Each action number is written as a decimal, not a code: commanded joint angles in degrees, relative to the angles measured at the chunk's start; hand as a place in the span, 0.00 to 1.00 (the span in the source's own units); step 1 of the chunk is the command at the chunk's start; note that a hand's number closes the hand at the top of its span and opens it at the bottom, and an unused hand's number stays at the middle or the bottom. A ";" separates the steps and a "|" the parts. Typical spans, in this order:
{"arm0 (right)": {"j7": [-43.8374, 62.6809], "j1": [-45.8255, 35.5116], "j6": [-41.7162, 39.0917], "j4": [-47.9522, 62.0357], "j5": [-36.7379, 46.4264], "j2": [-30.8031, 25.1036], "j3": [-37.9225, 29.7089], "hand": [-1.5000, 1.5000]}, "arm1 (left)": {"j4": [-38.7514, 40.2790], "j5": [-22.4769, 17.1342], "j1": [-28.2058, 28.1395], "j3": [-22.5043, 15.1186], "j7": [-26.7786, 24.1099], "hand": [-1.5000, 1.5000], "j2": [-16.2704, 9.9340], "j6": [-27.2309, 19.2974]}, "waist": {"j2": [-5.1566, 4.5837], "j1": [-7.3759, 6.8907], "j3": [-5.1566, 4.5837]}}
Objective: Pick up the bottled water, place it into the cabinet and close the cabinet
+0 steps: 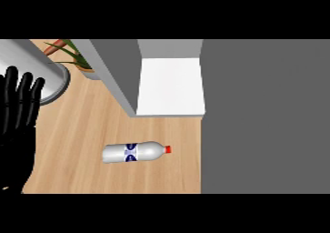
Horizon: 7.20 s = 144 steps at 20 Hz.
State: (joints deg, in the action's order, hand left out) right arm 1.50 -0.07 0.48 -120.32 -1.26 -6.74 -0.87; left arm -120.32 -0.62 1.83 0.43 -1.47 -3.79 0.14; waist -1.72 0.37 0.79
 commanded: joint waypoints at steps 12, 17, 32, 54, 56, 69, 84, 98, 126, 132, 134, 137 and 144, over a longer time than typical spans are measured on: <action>4.63 2.92 -5.72 -1.64 -6.79 2.33 9.31 0.00 | 26.38 37.58 -6.78 -35.74 28.80 0.00 -8.40 14.17 | 0.75 7.54 -0.05; 7.38 5.92 -6.59 -4.96 -10.17 1.36 8.59 0.00 | 35.48 46.87 -5.26 -47.81 42.82 0.00 3.37 10.06 | 1.73 6.50 -0.52; 15.81 17.19 -7.28 -22.84 -18.44 -2.45 5.34 0.00 | 42.03 38.96 2.12 -74.63 64.80 0.00 3.77 -9.89 | 1.90 4.29 -0.94; 13.74 25.84 -10.61 -26.45 -23.10 -2.53 0.00 0.00 | 43.93 35.73 20.21 -75.71 75.36 0.00 3.77 -12.66 | 2.12 3.57 -0.80; 13.33 26.06 -11.33 -26.91 -22.73 -2.74 0.06 0.00 | 44.16 35.26 21.44 -75.62 77.11 0.00 3.77 -11.66 | 2.18 3.64 -0.81; 7.83 33.81 -17.13 -27.68 -29.23 -3.99 -7.82 0.00 | 55.39 29.86 30.43 -68.53 69.84 0.00 3.77 -5.43 | 2.11 2.20 -0.76; 1.53 39.48 -23.42 -24.65 -32.77 -3.26 -11.60 0.00 | 67.12 32.26 34.10 -60.91 58.71 0.00 0.91 -4.96 | 2.01 1.14 -0.78; 1.01 44.79 -23.75 -30.03 -31.50 -1.53 -7.76 0.00 | 65.82 35.06 29.40 -57.39 51.41 0.00 -9.55 -6.44 | 1.95 0.44 -0.88; -5.40 53.68 -26.48 -30.62 -37.23 -6.45 -15.59 0.00 | 62.45 25.66 18.93 -42.63 33.97 1.00 -9.85 -10.11 | 1.73 0.83 -0.94; -13.48 50.67 -28.96 -17.57 -30.66 -4.85 -15.40 0.00 | 49.25 10.42 12.28 -26.78 14.50 1.00 -6.28 -25.04 | 3.01 -3.97 -2.03; -14.08 50.23 -28.82 -15.85 -29.96 -4.73 -15.45 0.00 | 43.83 4.56 12.77 -21.26 11.02 1.00 -1.77 -28.17 | 3.77 -6.58 -2.91; -14.77 51.65 -28.92 -16.08 -30.36 -4.08 -15.82 0.00 | 38.28 -2.69 7.10 -16.53 0.60 1.00 0.26 -28.33 | 3.16 -5.56 -2.23; -14.63 53.62 -30.52 -20.63 -32.63 -5.67 -15.90 0.00 | 34.68 -20.34 -7.09 -8.66 -19.68 1.00 -1.08 -9.27 | 1.86 -1.60 -1.23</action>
State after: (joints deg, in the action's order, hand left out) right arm -15.20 51.68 -30.44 -134.08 -30.66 -12.17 -16.52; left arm -84.18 -12.42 1.40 -12.21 -11.37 -4.86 -17.52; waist 0.62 -2.55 -0.78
